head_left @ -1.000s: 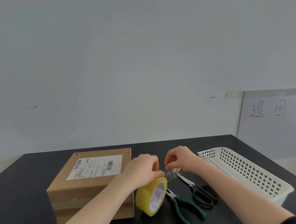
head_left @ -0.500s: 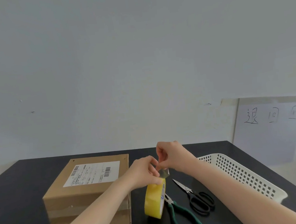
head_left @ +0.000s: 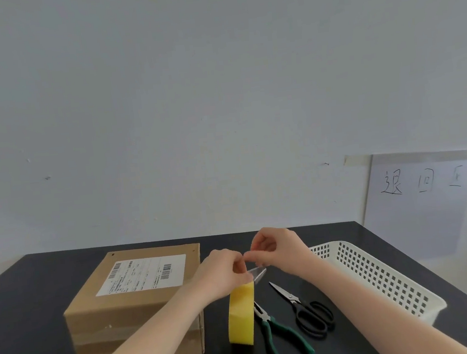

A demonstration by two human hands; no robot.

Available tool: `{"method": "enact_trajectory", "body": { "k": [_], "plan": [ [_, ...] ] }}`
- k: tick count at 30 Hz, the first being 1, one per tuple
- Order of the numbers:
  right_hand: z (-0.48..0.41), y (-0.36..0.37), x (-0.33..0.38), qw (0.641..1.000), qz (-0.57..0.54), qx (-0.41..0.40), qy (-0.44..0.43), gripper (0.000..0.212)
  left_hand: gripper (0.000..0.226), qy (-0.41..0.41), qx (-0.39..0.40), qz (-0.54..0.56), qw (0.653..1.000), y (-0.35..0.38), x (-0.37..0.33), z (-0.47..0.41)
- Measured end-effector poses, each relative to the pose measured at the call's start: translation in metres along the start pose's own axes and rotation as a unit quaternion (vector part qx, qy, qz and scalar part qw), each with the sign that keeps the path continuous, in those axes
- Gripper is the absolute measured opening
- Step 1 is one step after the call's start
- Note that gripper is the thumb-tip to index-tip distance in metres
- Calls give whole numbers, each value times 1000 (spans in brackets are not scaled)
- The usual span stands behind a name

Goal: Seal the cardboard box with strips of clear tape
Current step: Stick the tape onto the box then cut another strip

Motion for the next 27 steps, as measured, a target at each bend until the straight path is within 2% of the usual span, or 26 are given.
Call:
{"method": "enact_trajectory", "body": {
  "k": [3,5,9,13,16,19,27],
  "plan": [
    [3,-5,-18,996,-71,-38,44,10,20,22,-2,-23,999,-2,-2,2],
    [6,-3,-34,995,-62,-44,64,15,20,36,-1,-36,999,-3,-4,4],
    [16,18,-59,996,51,38,64,33,22,48,12,-31,998,-4,-5,4],
    [19,40,-67,993,45,87,58,35,23,45,30,7,998,-4,-7,4],
    [17,54,-67,994,5,92,57,33,14,43,19,40,998,-9,-9,2],
    [12,64,-67,995,-29,73,60,29,9,59,0,18,998,-15,-12,0],
    [6,70,-67,997,-26,51,57,25,16,89,-80,-4,993,-27,-16,2]
  ]
}}
Point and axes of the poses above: each hand's wrist, its own z-axis away from the middle knuckle, its own y-axis out of the palm, x = y × z, the point moved 7 cm from there along -z, towards the middle knuckle, and after that the axes turned 2 degrees about -y, right-handed, at the moved point
